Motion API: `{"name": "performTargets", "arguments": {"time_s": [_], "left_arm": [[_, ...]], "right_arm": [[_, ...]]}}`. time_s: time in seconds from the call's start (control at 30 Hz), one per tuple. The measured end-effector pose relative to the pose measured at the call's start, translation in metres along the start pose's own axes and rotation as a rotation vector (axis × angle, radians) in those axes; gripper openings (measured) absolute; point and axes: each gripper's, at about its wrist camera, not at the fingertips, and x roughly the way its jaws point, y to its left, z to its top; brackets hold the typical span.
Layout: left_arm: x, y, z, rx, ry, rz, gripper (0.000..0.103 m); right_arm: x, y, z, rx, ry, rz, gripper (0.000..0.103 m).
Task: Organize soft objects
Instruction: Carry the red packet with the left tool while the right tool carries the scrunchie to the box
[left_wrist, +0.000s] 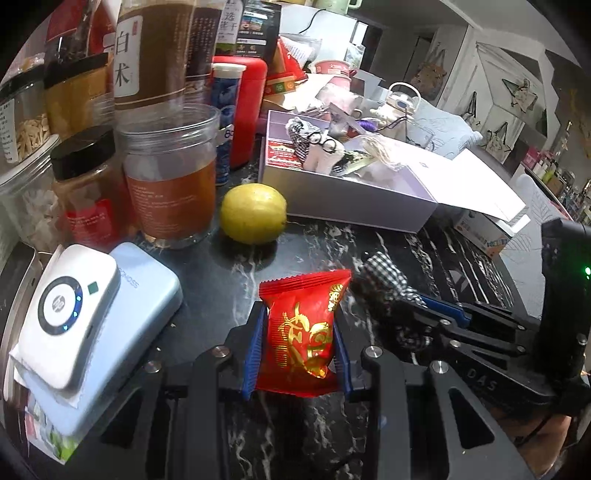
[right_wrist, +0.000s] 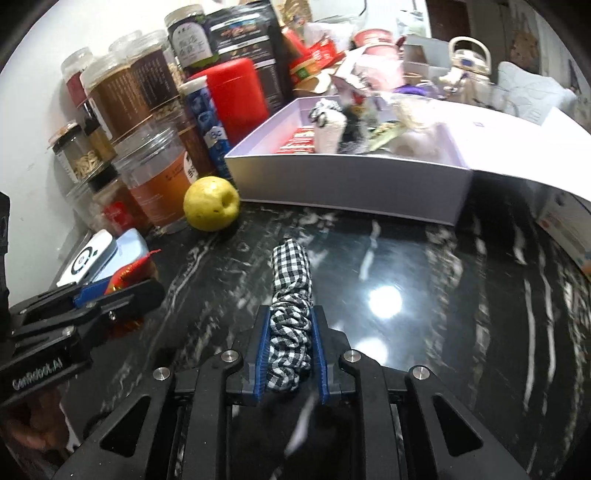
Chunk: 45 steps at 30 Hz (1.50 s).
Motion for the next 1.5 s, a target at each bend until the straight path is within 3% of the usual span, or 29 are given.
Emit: {"name": "performTargets", "arguments": {"time_s": [0.9,1.23,1.5], "left_arm": [[-0.062,-0.087,-0.029,0.168,-0.062,-0.107,0.033],[-0.082,-0.106,-0.016,0.217,-0.093,-0.140,0.033],[-0.077,-0.106,0.010,0.212,-0.121,-0.159,0.033]], "right_arm": [[-0.138,-0.017,-0.085,0.118,-0.209,-0.064,0.021],[-0.177,-0.014,-0.084,0.120,-0.293,-0.078,0.021],[-0.181,-0.017,-0.054,0.064,-0.322,-0.058,0.021]]}}
